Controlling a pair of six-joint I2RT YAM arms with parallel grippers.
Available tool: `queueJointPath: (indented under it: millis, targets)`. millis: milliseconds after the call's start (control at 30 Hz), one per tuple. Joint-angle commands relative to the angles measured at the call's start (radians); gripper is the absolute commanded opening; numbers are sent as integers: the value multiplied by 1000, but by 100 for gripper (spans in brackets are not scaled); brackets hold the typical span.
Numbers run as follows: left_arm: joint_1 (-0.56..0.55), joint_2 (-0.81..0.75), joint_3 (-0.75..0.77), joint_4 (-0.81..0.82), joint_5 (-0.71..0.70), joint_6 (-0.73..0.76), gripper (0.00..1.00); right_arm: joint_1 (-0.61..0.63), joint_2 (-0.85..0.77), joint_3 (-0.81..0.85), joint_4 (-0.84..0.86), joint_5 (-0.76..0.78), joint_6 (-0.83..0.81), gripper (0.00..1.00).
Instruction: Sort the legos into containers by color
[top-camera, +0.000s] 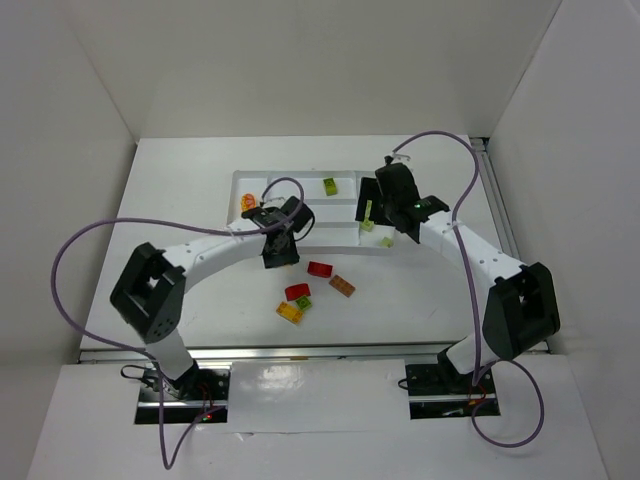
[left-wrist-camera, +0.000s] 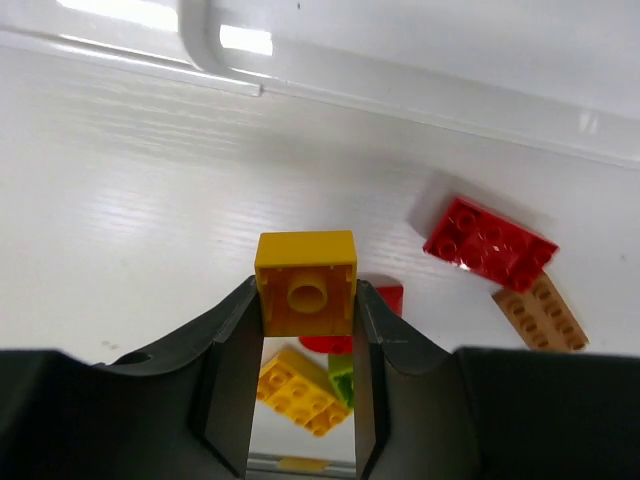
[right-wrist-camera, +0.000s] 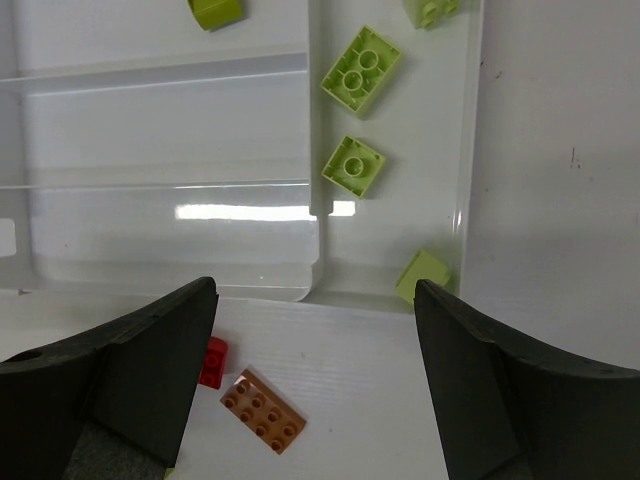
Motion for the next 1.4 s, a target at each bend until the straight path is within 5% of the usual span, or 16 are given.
queueJointPath:
  millis: [0,267,333,400,433,467,567,700,933,1067,1200,1367]
  targets:
    - [17,-125,-3,-59,-92,65,23,-5,-20,-9,26,-4,11,87]
    - [307,-15,107,28,1,208,25,-5,-29,-9,26,-4,11,87]
    - [358,5,118,102,26,238,41,-5,-39,-22,26,-4,11,87]
    - [396,52,167,117,78,263,68,-5,-49,-22,26,-4,11,87]
    - [396,69,188,102,87,263,97,-5,-49,-22,26,-4,11,87]
    - [396,80,201,91,87,263,100,-5,-49,-22,26,-4,11,87]
    - [363,56,201,91,64,286,100,-5,-49,-22,26,-4,11,87]
    - [255,-38,111,65,52,307,88,-14,-49,-22,17,6,11,87]
    - [-33,-201,-148,-13,98,251,77,-14,-49,-22,17,6,11,87]
    - [-156,-239,-167,-64,150,190,77,-14,-40,-22,17,6,11,87]
    - [-191,-239,-144,-206,138,113,80,-14,-40,-22,17,6,11,87]
    - [-191,-248,-224,-144,187,91,82,-5,-40,-22,17,-4,11,87]
